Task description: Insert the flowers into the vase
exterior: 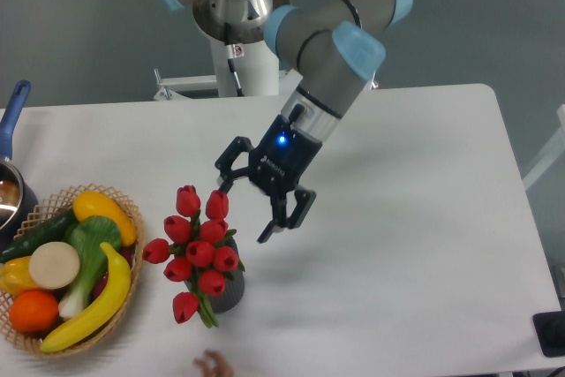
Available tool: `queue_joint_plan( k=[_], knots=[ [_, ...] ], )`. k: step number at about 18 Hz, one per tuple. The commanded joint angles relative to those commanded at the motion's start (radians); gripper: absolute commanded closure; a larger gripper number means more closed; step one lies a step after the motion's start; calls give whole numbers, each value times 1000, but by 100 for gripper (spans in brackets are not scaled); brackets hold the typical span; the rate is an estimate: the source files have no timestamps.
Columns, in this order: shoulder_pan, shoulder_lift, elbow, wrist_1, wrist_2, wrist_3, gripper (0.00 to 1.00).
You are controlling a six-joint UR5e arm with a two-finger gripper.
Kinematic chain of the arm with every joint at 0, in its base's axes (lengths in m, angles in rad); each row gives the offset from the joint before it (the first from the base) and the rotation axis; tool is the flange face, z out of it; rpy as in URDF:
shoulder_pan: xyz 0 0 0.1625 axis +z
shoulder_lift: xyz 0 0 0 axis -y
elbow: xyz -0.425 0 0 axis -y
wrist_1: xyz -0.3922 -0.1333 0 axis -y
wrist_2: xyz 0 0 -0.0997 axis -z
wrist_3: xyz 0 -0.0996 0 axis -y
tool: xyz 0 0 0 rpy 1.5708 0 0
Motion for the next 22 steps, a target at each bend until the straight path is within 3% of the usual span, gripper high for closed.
queue_joint_plan(
  k=[3, 5, 7, 11, 15, 16, 22],
  knots=[
    [26, 72, 23, -3, 115, -2, 0],
    [46, 92, 75, -34, 181, 0, 0],
    [58, 101, 138, -112, 221, 12, 0],
    [115, 134, 215, -317, 261, 194, 0],
    [219, 175, 258, -541, 310, 527, 0],
    [242, 180, 261, -570, 312, 590, 0],
    [305, 194, 253, -611, 329, 772, 0]
  ],
)
